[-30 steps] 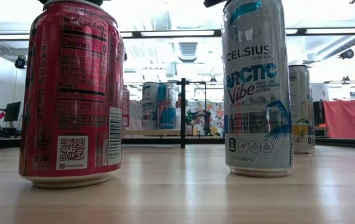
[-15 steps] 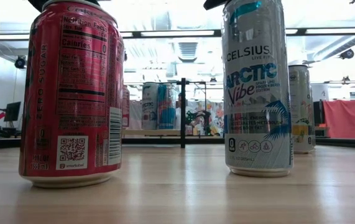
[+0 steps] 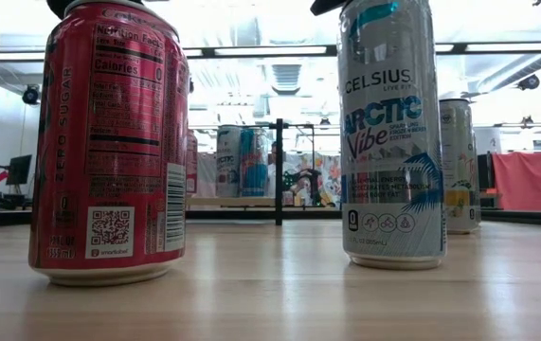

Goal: Place canned beverage on shelf
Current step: Put the red and black soda can on the shelf aligned with the other red and black soda can

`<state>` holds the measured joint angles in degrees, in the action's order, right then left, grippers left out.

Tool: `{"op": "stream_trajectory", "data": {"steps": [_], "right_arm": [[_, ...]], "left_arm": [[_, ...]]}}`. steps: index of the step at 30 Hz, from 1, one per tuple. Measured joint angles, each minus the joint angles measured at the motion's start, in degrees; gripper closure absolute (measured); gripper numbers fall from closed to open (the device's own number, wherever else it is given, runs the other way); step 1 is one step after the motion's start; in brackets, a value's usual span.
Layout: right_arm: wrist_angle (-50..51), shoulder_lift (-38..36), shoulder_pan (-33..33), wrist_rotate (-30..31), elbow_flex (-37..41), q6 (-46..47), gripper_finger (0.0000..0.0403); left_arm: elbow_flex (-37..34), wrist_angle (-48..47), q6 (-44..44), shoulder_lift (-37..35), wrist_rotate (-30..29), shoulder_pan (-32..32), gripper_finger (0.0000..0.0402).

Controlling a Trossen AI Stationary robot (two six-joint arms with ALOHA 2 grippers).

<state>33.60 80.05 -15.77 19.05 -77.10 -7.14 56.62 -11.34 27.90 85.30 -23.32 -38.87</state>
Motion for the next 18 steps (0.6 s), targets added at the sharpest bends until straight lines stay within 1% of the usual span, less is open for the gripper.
{"op": "stream_trajectory", "data": {"steps": [10, 13, 18], "right_arm": [[0.11, 0.02, 0.00, -0.03, 0.00, 0.03, 0.0394], [0.11, 0.02, 0.00, -0.03, 0.00, 0.02, 0.0394], [0.42, 0.02, 0.00, -0.01, 0.00, -0.17, 0.0394]], "left_arm": [[0.00, -0.29, -2.43, -0.02, -0.25, 0.72, 0.0013], [0.00, -0.63, -4.16, 1.10, -0.98, 1.40, 0.0013], [-0.04, -0.27, -6.64, 2.60, -0.14, 2.10, 0.0013]]}}
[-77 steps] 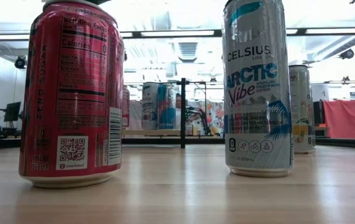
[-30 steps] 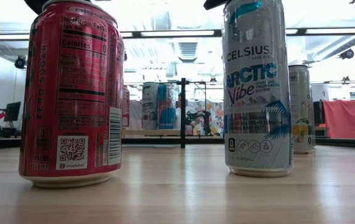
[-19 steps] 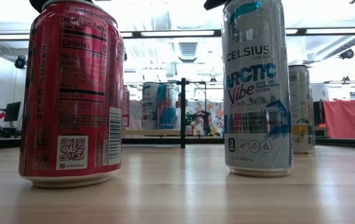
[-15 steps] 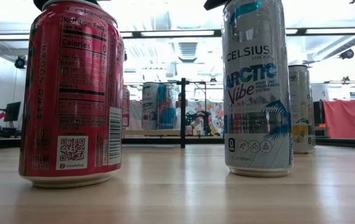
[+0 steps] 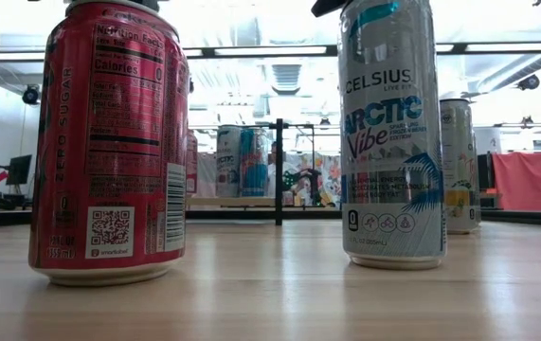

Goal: Place canned beverage on shelf
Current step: Put the red and black soda can on the shelf aligned with the other red and black soda can

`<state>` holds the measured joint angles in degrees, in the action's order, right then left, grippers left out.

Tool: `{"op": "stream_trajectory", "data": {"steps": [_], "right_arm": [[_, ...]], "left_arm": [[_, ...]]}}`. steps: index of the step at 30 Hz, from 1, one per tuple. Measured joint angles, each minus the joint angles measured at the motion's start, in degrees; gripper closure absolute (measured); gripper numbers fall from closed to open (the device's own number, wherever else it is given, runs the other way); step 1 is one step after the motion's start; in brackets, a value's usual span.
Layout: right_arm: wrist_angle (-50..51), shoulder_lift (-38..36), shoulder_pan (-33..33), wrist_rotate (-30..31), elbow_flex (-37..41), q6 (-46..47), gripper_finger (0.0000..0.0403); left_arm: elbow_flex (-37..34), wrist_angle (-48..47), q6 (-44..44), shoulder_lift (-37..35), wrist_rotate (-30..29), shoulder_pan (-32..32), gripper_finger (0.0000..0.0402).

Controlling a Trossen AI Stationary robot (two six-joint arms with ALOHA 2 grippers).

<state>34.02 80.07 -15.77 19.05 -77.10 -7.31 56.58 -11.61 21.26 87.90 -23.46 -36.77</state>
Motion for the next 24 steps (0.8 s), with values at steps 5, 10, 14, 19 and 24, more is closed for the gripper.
{"op": "stream_trajectory", "data": {"steps": [5, 10, 14, 19, 24], "right_arm": [[0.64, 0.02, -0.33, -0.01, 0.00, 1.09, 0.0394], [1.84, 0.04, -0.52, -0.02, 0.02, 1.68, 0.0394], [3.42, 0.04, -0.52, -0.02, 0.02, 2.86, 0.0394], [3.60, 0.04, -1.04, 0.02, 0.40, 3.43, 0.0394], [3.67, 0.04, -1.65, 0.05, 0.85, 3.81, 0.0394]], "left_arm": [[0.00, 0.27, 1.13, 1.05, 1.03, 0.04, 0.0013], [0.00, 3.64, 1.10, 3.80, 3.58, 0.04, 0.0014], [0.00, 5.19, 1.44, 5.05, 4.11, 0.08, 0.0020], [0.00, 6.25, 3.05, 6.40, 4.71, 0.59, 0.0029], [0.00, 6.25, 5.61, 7.69, 6.65, 1.48, 0.0029]]}}
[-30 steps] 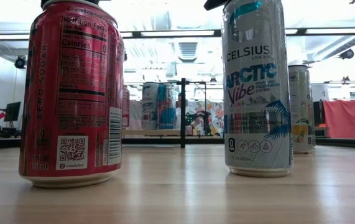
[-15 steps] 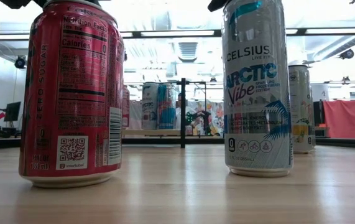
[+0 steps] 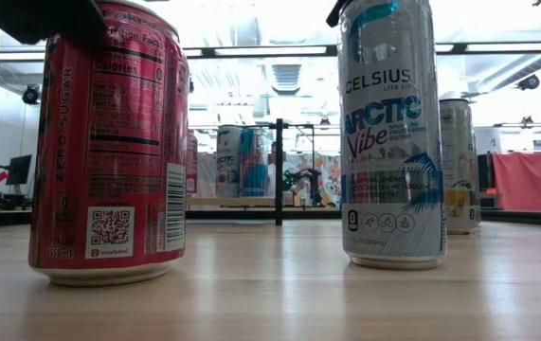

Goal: Place canned beverage on shelf
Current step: Put the red and black soda can on the shelf aligned with the other red and black soda can

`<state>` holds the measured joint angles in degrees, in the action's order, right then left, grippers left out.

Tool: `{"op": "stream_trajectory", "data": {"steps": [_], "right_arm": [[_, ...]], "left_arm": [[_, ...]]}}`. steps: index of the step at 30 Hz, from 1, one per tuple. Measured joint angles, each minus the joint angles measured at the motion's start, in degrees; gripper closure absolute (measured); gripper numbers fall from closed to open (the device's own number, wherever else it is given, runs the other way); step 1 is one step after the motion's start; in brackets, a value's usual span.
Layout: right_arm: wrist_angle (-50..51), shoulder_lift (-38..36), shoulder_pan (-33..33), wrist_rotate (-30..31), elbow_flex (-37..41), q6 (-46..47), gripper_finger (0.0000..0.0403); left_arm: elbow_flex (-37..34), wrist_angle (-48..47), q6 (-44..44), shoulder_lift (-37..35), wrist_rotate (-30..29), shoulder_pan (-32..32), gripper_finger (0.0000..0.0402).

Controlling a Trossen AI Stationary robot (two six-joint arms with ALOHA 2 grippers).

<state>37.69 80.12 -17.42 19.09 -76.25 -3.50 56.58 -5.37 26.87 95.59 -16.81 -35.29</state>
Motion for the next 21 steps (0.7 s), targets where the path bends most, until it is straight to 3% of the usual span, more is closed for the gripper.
{"op": "stream_trajectory", "data": {"steps": [7, 14, 21], "right_arm": [[0.00, 0.00, -0.30, 0.02, 0.37, 0.95, 0.0394], [-0.07, 0.02, -0.28, 0.29, 0.44, 0.98, 0.0394], [-0.28, 0.02, -0.59, 0.44, 0.44, 2.54, 0.0394]], "left_arm": [[0.00, 0.05, 1.04, 0.59, 0.95, 0.63, 0.0042], [0.00, -0.04, 1.47, 0.53, 0.89, 0.63, 0.0112], [-0.11, -1.24, 0.71, -0.84, -0.50, 0.57, 0.0112]]}}
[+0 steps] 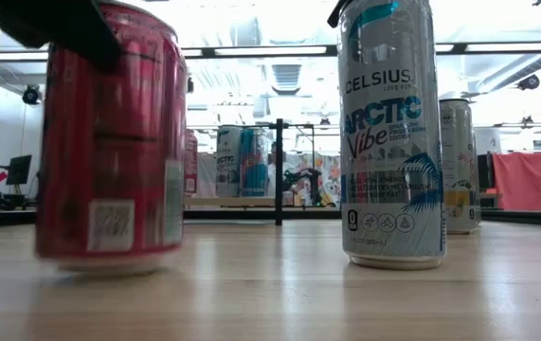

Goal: Place canned beverage on shelf
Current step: Put the red and black soda can on the shelf aligned with the other red and black soda can

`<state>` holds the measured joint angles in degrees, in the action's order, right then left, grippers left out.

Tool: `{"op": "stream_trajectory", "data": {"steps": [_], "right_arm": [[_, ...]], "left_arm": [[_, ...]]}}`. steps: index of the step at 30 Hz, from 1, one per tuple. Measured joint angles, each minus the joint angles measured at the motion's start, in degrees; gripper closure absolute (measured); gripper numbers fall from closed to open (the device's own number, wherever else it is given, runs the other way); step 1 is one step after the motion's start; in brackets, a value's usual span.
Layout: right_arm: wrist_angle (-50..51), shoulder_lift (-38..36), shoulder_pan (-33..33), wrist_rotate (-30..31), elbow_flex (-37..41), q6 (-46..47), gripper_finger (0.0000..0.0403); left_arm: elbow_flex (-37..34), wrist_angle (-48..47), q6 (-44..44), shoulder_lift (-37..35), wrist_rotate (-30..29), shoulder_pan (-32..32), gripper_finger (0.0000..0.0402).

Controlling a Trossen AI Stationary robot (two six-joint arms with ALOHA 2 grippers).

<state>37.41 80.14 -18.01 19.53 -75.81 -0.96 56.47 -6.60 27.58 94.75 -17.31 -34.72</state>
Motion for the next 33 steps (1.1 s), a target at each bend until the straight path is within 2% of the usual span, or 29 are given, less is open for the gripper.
{"op": "stream_trajectory", "data": {"steps": [5, 9, 13, 17, 21, 24, 33], "right_arm": [[-0.35, 0.00, -0.15, -0.02, 0.00, -0.10, 0.0394], [-0.45, 0.00, -0.11, 0.00, 0.00, -0.53, 0.0394], [-0.51, 0.00, -0.10, 0.02, 0.00, -0.52, 0.0394], [-2.11, 0.00, -0.10, 0.04, 0.00, -0.57, 0.0394], [-4.20, 0.00, 0.34, 0.02, 0.00, -0.78, 0.0394], [-3.90, 0.00, 1.61, 0.00, 0.00, -0.67, 0.0394], [-3.85, 1.06, 8.76, 0.02, 0.00, -1.09, 0.0394]], "left_arm": [[-0.02, -4.76, -3.85, -6.47, -4.20, 0.07, 0.0112], [-0.02, -12.74, -6.65, -14.69, -10.10, 1.56, 0.0112], [0.09, -24.59, -5.01, -24.67, -17.82, 5.78, 0.0112], [0.09, -35.40, -0.50, -33.31, -22.39, 14.05, 0.0112], [0.09, -45.24, 4.15, -38.95, -22.70, 25.40, 0.0112], [0.09, -48.68, 5.77, -41.73, -20.93, 32.15, 0.0112], [-0.40, -49.58, 7.22, -41.99, -19.36, 40.53, 0.0112]]}}
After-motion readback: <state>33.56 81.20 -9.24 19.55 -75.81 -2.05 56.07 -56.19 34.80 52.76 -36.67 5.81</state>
